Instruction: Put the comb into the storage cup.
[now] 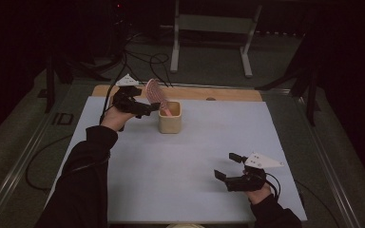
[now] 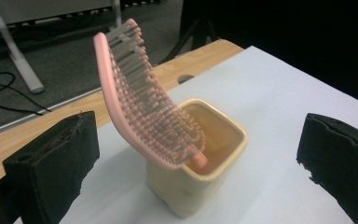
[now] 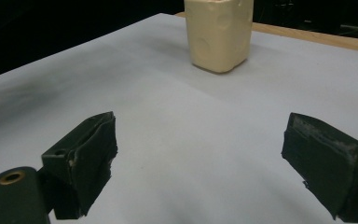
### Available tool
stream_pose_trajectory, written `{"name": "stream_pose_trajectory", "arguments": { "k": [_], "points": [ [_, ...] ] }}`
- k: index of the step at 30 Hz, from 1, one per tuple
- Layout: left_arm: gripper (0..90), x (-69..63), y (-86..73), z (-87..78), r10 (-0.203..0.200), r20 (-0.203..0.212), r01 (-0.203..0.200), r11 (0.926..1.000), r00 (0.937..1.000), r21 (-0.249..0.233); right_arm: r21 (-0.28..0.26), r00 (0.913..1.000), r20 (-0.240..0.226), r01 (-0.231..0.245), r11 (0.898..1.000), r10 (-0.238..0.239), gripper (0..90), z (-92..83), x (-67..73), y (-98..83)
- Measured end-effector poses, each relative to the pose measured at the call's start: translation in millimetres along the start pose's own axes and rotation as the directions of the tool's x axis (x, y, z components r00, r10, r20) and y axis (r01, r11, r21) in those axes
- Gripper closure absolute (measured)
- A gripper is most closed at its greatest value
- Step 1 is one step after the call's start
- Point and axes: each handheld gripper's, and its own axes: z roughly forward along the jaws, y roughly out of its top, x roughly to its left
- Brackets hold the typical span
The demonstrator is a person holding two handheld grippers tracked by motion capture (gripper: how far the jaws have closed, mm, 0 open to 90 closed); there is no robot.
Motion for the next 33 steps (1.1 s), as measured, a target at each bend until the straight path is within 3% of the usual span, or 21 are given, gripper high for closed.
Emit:
{"name": "stream_pose_trajectory", "arguments": {
  "k": [14, 33],
  "points": [
    [0.0, -8.0, -18.3, -18.2, 0.019, 0.057, -0.018, 0.9997, 0.9982, -0.013, 0.004, 1.0, 0.004, -0.005, 1.0, 0.005, 9.9, -0.3, -1.3, -1.2],
    [0.0, -20.9, -50.9, -41.6, 0.038, 0.083, -0.037, 0.9991, 0.9958, -0.021, 0.006, 1.0, 0.005, -0.002, 1.0, 0.002, 9.9, 0.2, -0.8, -1.4]
  ]
}}
